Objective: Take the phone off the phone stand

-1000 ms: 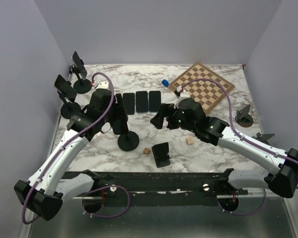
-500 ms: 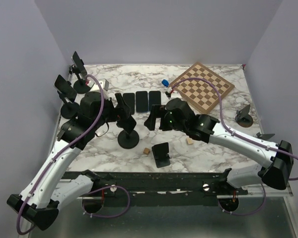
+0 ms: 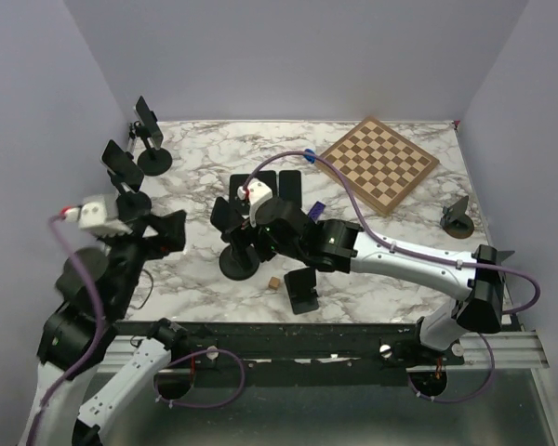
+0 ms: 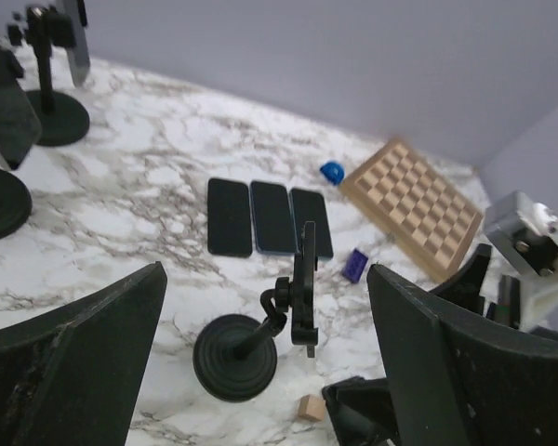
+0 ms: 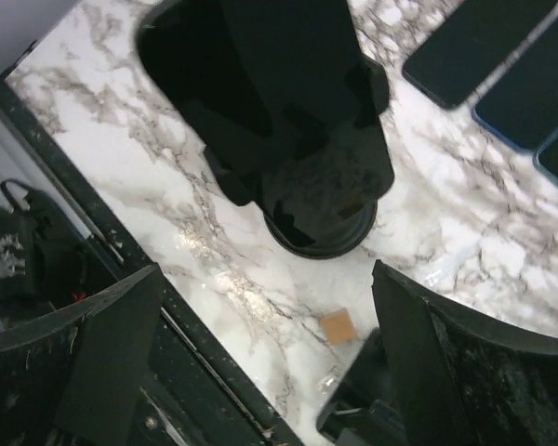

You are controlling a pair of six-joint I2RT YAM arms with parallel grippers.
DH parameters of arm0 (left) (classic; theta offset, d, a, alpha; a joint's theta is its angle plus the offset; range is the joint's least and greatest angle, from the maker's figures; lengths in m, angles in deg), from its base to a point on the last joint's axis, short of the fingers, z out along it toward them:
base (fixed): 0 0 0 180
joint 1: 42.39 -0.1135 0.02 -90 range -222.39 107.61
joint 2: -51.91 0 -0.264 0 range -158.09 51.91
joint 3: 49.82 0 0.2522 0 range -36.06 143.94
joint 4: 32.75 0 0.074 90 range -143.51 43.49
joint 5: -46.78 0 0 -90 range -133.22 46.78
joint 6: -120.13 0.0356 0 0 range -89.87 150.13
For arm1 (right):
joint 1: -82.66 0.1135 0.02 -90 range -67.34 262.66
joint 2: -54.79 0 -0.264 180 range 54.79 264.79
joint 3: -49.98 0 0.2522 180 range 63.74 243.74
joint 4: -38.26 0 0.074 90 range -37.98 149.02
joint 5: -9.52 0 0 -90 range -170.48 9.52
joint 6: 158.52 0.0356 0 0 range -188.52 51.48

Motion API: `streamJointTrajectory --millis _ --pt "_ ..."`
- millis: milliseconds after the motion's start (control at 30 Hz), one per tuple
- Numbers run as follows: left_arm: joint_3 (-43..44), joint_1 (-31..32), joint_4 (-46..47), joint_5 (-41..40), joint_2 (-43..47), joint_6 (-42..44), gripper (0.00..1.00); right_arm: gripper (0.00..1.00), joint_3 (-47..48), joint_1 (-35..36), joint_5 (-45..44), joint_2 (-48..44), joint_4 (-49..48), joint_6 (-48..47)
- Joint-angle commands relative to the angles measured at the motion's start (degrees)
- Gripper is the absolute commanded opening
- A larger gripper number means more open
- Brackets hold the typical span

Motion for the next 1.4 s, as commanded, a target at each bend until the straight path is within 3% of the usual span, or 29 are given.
streamJointTrajectory --millis 0,100,200,467,900,1133,1367 --pt "-3.5 -0.26 -1.63 -6.18 14.5 2.34 0.95 1.0 5.39 -0.5 11.75 0.96 -2.37 -19.67" --pt "-4.79 -0.33 -3.12 -5.57 19.56 2.28 0.95 1.0 10.84 -3.33 15.0 4.15 0.11 -23.22" --pt "-4.65 -0.26 -6.01 -4.04 20.39 2.07 0.95 1.0 15.17 -7.93 25.08 6.65 0.9 -23.34" --pt "-5.24 -0.29 -11.3 1.04 21.09 0.19 0.95 1.0 21.93 -9.67 30.11 12.43 2.37 -28.39" --pt "-5.19 -0.22 -14.43 3.94 21.6 -2.01 0.95 0.99 23.27 -11.46 29.12 17.39 1.77 -29.64" --pt "-5.48 -0.31 -13.24 7.9 18.42 -1.92 0.95 0.85 22.99 -11.5 31.93 18.98 1.85 -28.97" --pt "-7.17 -0.28 -11.46 11.34 16.45 -1.87 0.95 0.82 21.29 -11.51 31.17 18.74 0.32 -27.89"
